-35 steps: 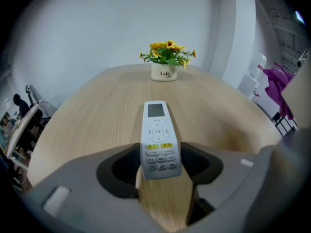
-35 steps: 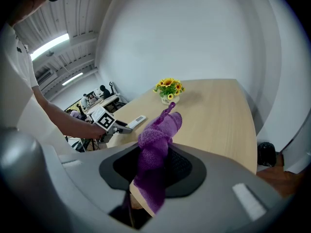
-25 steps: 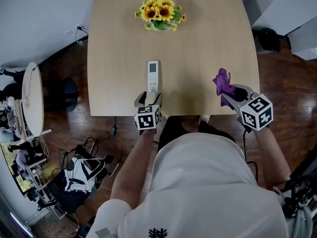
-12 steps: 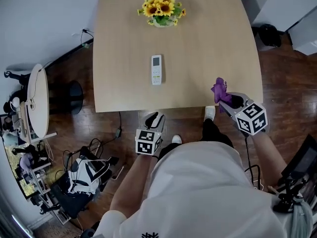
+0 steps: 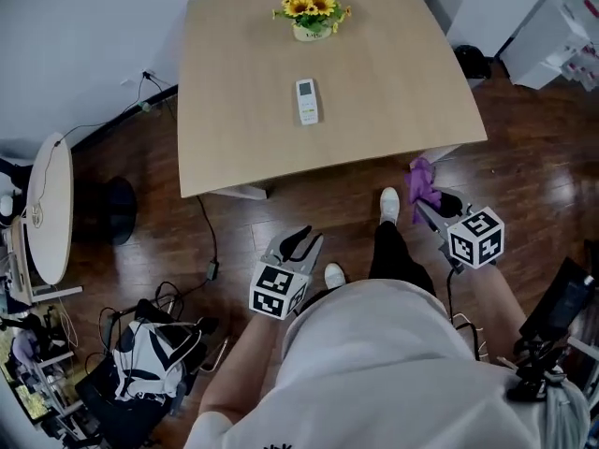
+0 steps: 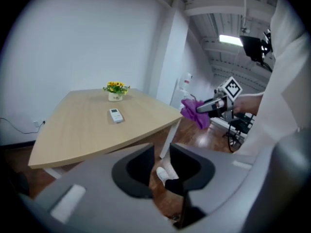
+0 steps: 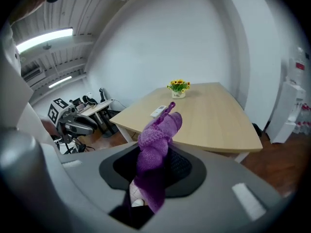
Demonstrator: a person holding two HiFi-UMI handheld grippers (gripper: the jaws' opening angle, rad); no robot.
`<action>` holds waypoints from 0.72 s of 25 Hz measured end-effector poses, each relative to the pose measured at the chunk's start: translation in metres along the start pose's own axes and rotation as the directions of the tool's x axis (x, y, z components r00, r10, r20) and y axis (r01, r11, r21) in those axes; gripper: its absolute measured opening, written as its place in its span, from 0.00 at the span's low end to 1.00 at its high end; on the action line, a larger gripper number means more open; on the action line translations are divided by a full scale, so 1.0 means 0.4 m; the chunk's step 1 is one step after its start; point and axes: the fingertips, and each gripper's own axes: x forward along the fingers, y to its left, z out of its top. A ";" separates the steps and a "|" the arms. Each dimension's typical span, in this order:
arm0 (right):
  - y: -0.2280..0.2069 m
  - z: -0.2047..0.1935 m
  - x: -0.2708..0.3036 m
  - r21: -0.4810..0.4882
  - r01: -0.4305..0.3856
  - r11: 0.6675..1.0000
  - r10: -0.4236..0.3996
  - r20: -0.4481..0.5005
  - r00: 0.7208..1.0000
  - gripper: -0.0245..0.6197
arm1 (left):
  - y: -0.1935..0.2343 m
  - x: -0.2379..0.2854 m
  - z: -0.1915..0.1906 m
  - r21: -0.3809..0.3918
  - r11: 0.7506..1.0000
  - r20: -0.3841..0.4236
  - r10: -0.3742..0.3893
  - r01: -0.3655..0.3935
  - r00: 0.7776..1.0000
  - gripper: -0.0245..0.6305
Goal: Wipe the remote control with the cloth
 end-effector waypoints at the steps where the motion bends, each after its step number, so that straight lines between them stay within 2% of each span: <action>1: 0.035 -0.018 -0.025 0.016 0.012 1.000 -0.012 0.005 1.000 0.23 | -0.021 -0.023 -0.012 0.006 1.000 0.008 -0.022 0.022 1.000 0.22; 5: 0.142 -0.065 -0.097 0.024 0.012 1.000 -0.012 -0.001 1.000 0.23 | -0.069 -0.094 -0.052 0.024 0.998 -0.001 -0.058 0.058 0.998 0.23; 8: 0.161 -0.053 -0.108 -0.024 0.016 1.000 -0.015 0.024 1.000 0.24 | -0.050 -0.126 -0.063 0.012 1.000 0.027 -0.024 0.023 0.999 0.23; 13: 0.184 -0.015 -0.128 -0.091 0.004 0.996 0.003 0.072 0.997 0.23 | -0.037 -0.151 -0.075 -0.059 0.997 0.053 0.043 -0.040 0.998 0.23; 18: 0.174 -0.024 -0.190 -0.100 -0.008 0.995 0.016 0.077 0.997 0.23 | -0.107 -0.106 -0.050 -0.119 0.993 0.062 0.023 -0.015 0.998 0.23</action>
